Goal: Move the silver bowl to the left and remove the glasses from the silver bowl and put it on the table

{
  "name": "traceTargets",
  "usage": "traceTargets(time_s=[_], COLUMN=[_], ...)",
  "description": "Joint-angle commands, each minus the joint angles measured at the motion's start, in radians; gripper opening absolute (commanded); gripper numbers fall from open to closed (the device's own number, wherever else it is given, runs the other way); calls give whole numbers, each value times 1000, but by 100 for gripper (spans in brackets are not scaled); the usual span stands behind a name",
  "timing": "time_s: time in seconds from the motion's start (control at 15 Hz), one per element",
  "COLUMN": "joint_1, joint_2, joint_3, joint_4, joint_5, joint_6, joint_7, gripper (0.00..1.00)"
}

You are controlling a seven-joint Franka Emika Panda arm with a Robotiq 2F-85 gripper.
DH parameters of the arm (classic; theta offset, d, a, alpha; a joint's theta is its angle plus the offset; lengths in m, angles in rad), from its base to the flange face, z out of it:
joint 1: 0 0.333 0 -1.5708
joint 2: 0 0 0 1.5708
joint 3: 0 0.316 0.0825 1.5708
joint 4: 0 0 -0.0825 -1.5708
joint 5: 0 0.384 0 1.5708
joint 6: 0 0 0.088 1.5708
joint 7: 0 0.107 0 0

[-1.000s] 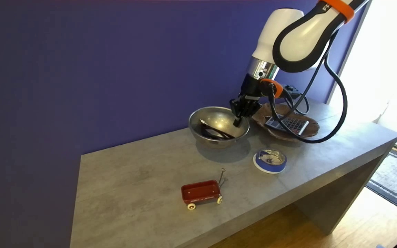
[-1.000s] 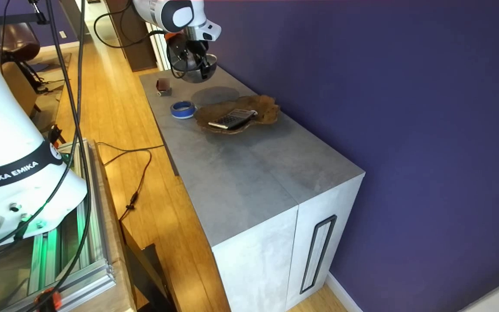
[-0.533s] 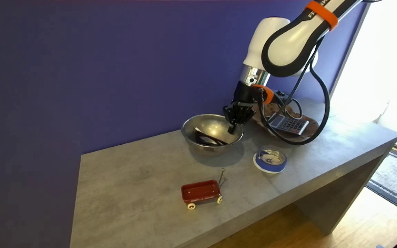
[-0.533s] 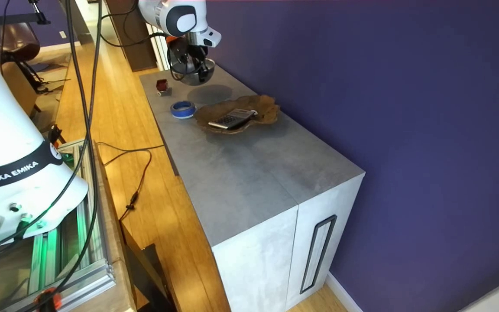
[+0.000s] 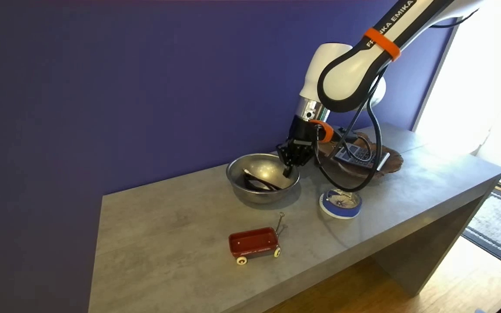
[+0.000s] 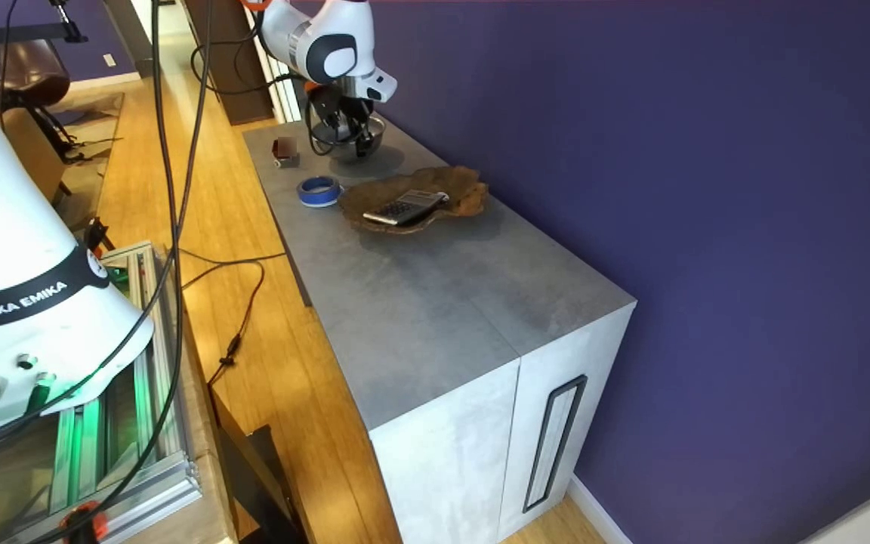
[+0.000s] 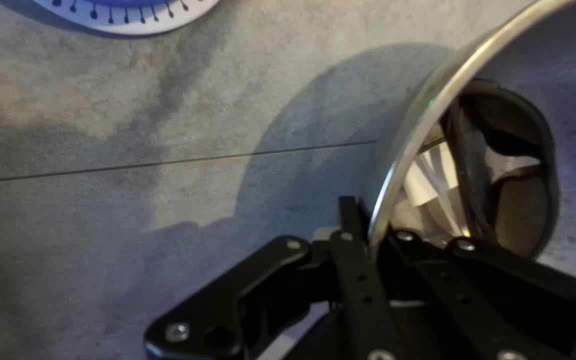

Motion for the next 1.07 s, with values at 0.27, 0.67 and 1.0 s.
traceTargets(time_s=[0.27, 0.67, 1.0], joint_1=[89, 166, 136], joint_2=[-96, -240, -177], joint_3=[-113, -142, -44], joint_4=[-16, -80, -38], joint_5=[-83, -239, -234], joint_6=[-27, 9, -7], joint_7=[89, 70, -65], gripper=[64, 100, 100])
